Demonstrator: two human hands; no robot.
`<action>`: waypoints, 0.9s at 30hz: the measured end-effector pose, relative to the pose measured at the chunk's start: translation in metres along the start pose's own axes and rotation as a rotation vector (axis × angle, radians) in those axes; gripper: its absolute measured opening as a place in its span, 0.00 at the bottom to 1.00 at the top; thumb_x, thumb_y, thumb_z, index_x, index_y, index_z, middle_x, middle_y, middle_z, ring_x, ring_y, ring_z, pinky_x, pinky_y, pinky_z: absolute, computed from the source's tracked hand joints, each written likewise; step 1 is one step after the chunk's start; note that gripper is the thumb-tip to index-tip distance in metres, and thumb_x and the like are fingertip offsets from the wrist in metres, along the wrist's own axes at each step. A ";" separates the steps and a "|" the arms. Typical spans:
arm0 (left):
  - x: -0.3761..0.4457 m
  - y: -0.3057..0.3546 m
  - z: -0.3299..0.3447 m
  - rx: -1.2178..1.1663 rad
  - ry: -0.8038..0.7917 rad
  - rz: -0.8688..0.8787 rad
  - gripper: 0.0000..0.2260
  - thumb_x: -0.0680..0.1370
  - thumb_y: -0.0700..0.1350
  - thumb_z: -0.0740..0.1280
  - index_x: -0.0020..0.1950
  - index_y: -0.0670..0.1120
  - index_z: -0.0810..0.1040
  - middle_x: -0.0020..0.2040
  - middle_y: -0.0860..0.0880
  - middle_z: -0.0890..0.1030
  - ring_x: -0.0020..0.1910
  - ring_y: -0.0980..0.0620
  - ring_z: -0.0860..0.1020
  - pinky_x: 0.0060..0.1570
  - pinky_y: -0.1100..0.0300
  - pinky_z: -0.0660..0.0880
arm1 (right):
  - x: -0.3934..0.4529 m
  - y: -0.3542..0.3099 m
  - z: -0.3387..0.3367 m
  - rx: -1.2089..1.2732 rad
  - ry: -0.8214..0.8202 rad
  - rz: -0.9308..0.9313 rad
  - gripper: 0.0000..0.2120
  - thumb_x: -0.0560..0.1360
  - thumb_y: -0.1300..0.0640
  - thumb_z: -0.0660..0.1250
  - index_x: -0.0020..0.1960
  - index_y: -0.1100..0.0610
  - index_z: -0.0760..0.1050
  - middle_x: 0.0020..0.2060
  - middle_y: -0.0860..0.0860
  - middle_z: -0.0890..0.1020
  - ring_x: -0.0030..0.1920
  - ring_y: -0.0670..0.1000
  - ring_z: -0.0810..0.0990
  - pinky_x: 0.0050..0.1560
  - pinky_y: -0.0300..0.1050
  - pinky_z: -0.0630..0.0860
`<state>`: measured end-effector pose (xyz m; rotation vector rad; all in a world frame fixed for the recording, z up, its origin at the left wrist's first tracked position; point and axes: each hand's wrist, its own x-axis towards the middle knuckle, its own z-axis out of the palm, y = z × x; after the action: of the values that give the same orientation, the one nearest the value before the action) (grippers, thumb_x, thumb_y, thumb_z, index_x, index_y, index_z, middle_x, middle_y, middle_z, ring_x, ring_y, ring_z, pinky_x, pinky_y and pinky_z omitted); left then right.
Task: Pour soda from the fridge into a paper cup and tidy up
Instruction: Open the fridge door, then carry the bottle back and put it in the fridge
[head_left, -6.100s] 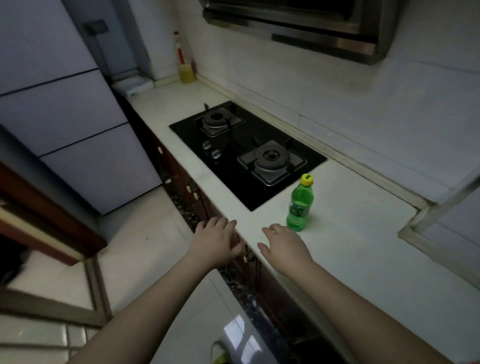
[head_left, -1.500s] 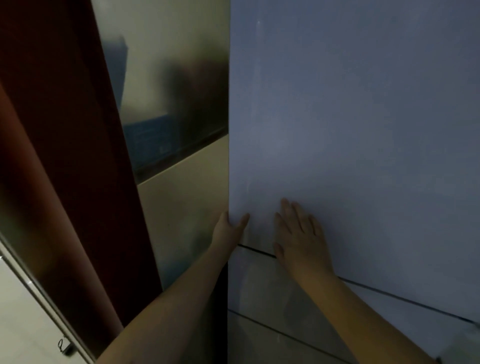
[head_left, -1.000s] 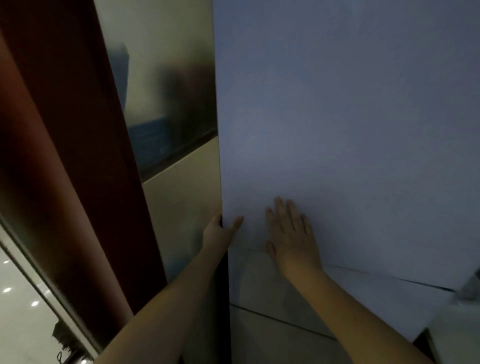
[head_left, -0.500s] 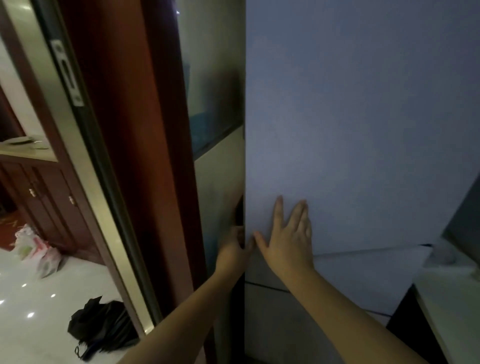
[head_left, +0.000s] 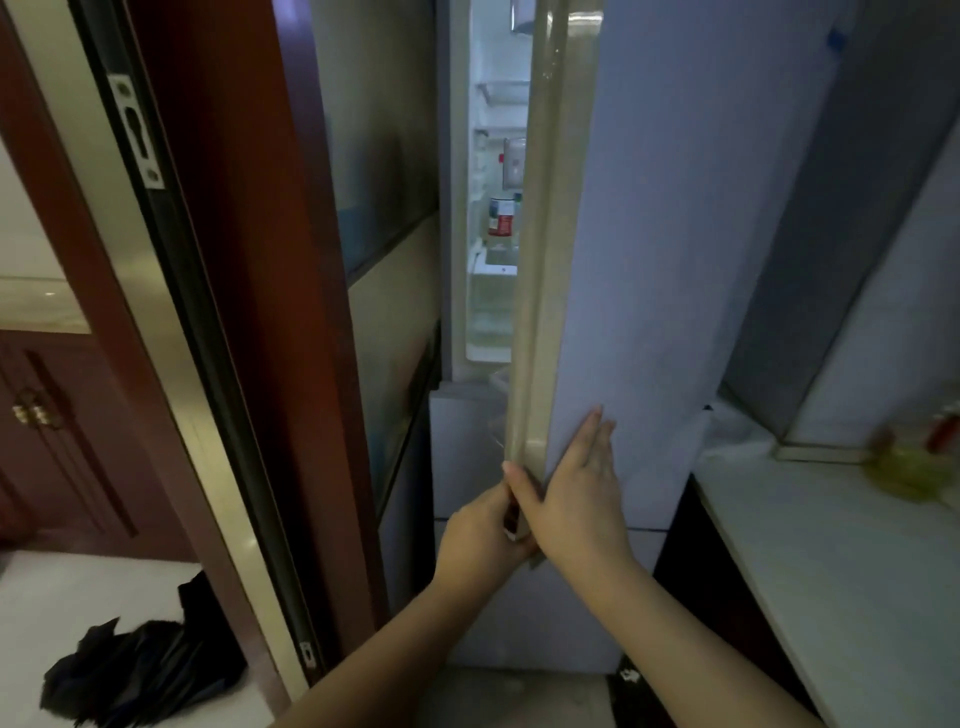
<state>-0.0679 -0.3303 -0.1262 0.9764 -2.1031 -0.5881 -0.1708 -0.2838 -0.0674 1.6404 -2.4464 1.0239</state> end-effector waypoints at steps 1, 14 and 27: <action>-0.004 0.005 0.006 0.011 -0.022 0.049 0.20 0.70 0.62 0.64 0.55 0.53 0.76 0.43 0.59 0.81 0.41 0.61 0.78 0.39 0.69 0.74 | -0.007 0.006 -0.005 0.001 0.025 0.005 0.51 0.74 0.32 0.56 0.73 0.59 0.25 0.76 0.61 0.40 0.77 0.57 0.46 0.74 0.48 0.50; -0.049 0.093 0.077 0.058 -0.155 0.296 0.26 0.71 0.61 0.62 0.65 0.52 0.74 0.44 0.52 0.83 0.41 0.54 0.81 0.40 0.57 0.77 | -0.070 0.104 -0.094 0.138 0.143 0.068 0.41 0.75 0.43 0.63 0.77 0.45 0.40 0.68 0.50 0.72 0.62 0.50 0.76 0.56 0.41 0.74; -0.082 0.213 0.174 0.108 -0.376 0.366 0.11 0.77 0.50 0.65 0.58 0.50 0.74 0.53 0.53 0.79 0.50 0.53 0.79 0.47 0.55 0.76 | -0.114 0.232 -0.188 -0.079 0.185 0.226 0.23 0.78 0.40 0.58 0.58 0.59 0.69 0.43 0.57 0.80 0.44 0.58 0.79 0.39 0.47 0.72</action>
<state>-0.2629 -0.1190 -0.1312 0.5399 -2.5908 -0.5009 -0.3749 -0.0377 -0.0777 1.2078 -2.5507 1.0347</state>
